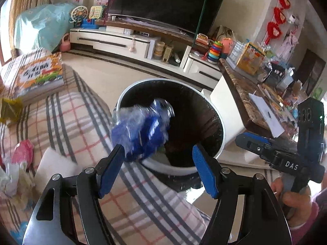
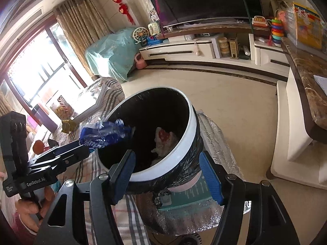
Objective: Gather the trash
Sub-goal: 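Move both tools back over the table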
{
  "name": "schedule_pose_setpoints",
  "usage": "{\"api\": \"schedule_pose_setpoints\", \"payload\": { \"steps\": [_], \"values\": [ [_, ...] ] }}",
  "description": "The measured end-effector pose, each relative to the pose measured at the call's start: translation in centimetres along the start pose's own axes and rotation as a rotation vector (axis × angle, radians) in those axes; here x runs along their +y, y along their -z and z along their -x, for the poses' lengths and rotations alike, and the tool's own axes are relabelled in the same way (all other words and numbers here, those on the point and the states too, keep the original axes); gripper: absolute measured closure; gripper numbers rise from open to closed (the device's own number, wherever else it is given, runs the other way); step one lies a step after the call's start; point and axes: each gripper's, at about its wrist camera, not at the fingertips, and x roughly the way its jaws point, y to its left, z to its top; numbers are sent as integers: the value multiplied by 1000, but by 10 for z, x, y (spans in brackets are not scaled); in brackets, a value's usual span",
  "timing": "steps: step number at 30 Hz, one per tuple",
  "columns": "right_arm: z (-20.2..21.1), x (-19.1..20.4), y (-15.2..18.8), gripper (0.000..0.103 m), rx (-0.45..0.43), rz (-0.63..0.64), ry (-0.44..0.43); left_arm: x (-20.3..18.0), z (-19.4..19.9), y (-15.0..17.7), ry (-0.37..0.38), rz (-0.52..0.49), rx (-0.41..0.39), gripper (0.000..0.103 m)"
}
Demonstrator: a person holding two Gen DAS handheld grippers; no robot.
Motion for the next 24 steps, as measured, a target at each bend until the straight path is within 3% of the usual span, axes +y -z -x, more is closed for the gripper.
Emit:
{"api": "schedule_pose_setpoints", "payload": {
  "steps": [11, 17, 24],
  "values": [
    [6, 12, 18, 36, 4, -11, -18, 14, 22, 15, -5, 29, -29, 32],
    [6, 32, 30, 36, 8, 16, -44, 45, 52, 61, -65, 88, -39, 32],
    [-12, 86, 53, 34, 51, 87, -127, 81, 96, 114, -162, 132, -45, 32]
  ]
}}
